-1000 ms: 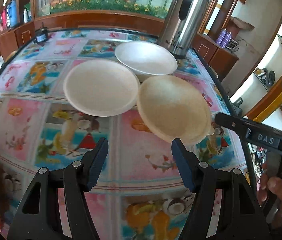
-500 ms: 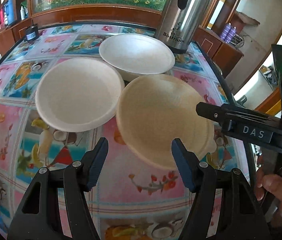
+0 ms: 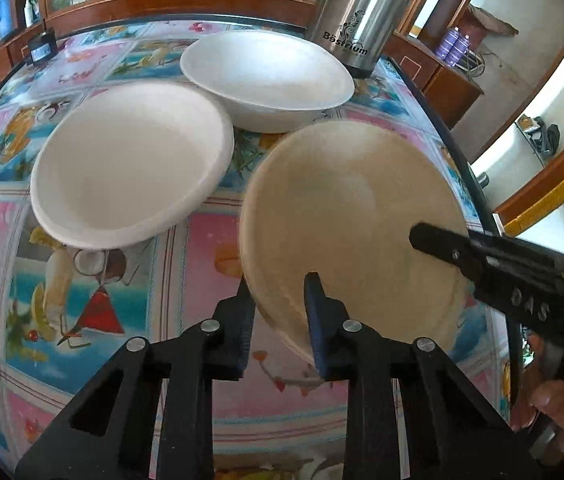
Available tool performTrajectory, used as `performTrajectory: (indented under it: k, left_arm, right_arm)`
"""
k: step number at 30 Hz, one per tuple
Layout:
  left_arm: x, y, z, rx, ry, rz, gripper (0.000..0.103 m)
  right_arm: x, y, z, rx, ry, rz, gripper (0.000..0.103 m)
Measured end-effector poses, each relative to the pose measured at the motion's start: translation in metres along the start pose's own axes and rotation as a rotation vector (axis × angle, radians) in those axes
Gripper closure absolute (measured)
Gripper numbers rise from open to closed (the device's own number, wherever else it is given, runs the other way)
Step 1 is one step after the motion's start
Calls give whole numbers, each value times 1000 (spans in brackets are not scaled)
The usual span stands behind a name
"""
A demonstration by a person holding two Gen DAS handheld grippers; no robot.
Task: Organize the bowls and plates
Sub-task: 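Grasp the rim of the cream paper bowl with the left tool, then carry the cream bowl to the stack and lower it into the green basin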
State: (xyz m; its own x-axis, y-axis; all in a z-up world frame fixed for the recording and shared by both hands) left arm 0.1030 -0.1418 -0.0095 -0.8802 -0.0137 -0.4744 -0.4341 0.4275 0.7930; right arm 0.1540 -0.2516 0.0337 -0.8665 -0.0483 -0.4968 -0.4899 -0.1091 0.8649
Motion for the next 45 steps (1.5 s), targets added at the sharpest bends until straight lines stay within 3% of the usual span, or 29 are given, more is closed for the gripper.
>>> performTrajectory:
  k: [8, 14, 20, 29, 33, 38, 45]
  left_arm:
    - [25, 29, 3, 15, -61, 22, 80]
    - [51, 52, 18, -38, -110, 18, 80]
    - [68, 78, 39, -99, -126, -14, 80]
    - [84, 103, 64, -106, -96, -37, 80]
    - [88, 106, 71, -85, -72, -28, 80]
    - [92, 105, 83, 2, 25, -1, 80]
    - [90, 97, 81, 27, 50, 28, 80]
  right_arm:
    - [38, 17, 18, -15, 15, 19, 80]
    - [61, 34, 46, -21, 67, 7, 80]
    - [71, 41, 78, 5, 143, 1, 80]
    - [78, 53, 123, -12, 210, -18, 80]
    - [84, 50, 133, 1, 216, -7, 79]
    - [95, 43, 129, 16, 198, 34, 79]
    - [100, 43, 120, 6, 165, 51, 79]
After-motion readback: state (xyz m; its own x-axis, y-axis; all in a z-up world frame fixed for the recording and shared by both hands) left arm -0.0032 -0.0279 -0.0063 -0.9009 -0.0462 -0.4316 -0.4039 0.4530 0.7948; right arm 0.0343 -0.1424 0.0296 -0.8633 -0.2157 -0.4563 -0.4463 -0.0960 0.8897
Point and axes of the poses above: each gripper's, at about its wrist camera, not at the fingertips, and y roughly against the way its jaws point, z to its left, x to its underside, the point moved 5 cm from there along -y, roughly the way its jaws point, and after that the axes turned 10 degrees about x, right-handed, at the moved point
